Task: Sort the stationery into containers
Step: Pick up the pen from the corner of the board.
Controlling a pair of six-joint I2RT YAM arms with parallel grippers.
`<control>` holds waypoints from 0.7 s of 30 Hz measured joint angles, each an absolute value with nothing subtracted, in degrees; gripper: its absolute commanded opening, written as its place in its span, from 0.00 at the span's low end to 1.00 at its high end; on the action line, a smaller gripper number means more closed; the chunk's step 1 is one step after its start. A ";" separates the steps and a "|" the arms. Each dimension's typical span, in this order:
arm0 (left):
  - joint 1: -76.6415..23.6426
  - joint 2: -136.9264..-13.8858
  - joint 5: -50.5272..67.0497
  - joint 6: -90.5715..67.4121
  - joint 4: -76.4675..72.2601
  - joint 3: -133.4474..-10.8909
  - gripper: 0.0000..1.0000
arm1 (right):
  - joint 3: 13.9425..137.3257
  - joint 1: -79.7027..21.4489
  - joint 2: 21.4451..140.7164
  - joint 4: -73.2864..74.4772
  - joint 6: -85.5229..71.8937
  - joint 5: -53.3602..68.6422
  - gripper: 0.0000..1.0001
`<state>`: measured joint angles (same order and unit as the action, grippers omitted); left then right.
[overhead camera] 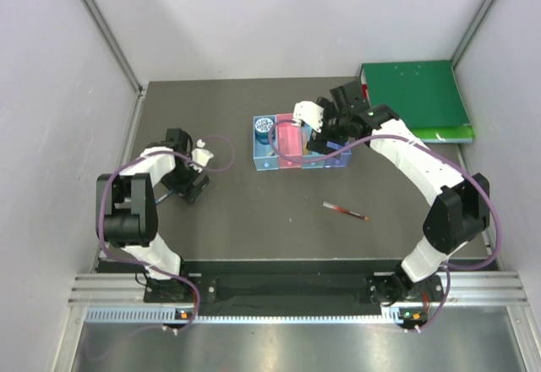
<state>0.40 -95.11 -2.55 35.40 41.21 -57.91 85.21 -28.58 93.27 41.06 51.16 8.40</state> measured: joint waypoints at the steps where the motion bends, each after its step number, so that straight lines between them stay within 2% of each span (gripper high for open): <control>1: 0.84 -95.15 -2.61 35.77 40.69 -57.58 0.94 | 85.23 -28.58 93.27 41.06 51.16 8.40 0.96; 7: 2.07 -95.26 -2.59 37.45 38.20 -57.41 0.93 | 85.32 -28.58 93.27 41.06 51.13 8.40 0.96; 16: 2.17 -97.71 -1.50 40.45 37.15 -59.88 0.84 | 87.24 -28.58 93.82 41.15 51.13 8.36 0.96; 21: 2.26 -98.85 0.19 42.24 36.84 -61.04 0.68 | 88.25 -28.58 94.91 40.69 51.09 7.99 0.96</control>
